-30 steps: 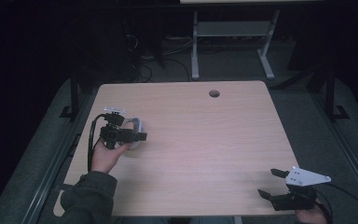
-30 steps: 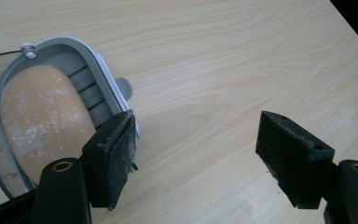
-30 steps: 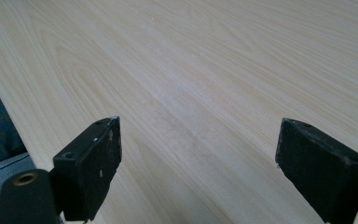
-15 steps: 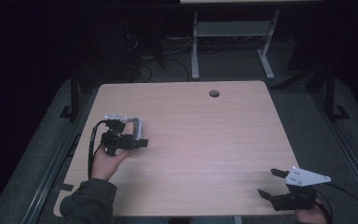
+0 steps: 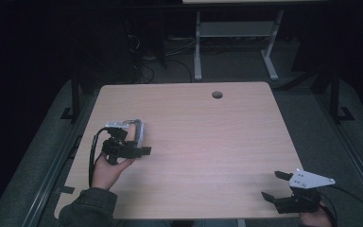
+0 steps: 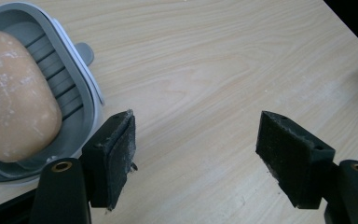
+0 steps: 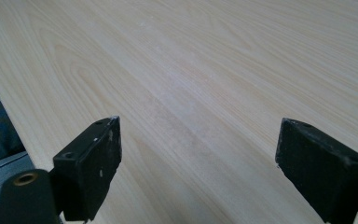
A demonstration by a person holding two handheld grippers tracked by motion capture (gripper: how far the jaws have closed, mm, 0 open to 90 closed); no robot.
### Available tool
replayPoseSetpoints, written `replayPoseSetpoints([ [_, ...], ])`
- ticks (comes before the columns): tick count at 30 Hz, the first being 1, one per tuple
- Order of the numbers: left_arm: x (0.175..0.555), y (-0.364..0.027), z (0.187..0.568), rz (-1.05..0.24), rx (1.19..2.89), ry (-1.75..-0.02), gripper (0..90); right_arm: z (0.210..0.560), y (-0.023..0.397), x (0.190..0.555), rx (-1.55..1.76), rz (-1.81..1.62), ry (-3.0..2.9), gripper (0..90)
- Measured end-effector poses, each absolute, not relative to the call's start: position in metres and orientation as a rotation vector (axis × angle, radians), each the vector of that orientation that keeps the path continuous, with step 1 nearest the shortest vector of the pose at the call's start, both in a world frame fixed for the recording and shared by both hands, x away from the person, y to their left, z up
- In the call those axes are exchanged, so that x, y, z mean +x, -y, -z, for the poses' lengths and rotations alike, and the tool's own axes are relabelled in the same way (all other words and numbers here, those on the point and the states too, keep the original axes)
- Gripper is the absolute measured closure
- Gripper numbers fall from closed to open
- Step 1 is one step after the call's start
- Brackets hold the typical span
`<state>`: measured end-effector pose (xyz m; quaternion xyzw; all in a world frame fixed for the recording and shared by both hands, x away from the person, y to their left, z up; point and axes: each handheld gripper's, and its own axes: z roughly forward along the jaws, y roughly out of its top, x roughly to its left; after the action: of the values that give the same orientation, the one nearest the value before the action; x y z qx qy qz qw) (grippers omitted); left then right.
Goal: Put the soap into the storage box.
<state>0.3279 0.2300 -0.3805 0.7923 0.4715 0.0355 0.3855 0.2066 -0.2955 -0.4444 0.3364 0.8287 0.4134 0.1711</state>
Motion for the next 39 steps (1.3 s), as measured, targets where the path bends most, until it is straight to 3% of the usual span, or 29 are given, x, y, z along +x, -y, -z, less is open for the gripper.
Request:
replayPoseSetpoints([
  [39, 0.294, -0.226, 0.397, -0.086, 2.045, -1.148, 27.6, 0.445, 0.295, 0.207, 0.956, -1.169, -2.355, 13.8],
])
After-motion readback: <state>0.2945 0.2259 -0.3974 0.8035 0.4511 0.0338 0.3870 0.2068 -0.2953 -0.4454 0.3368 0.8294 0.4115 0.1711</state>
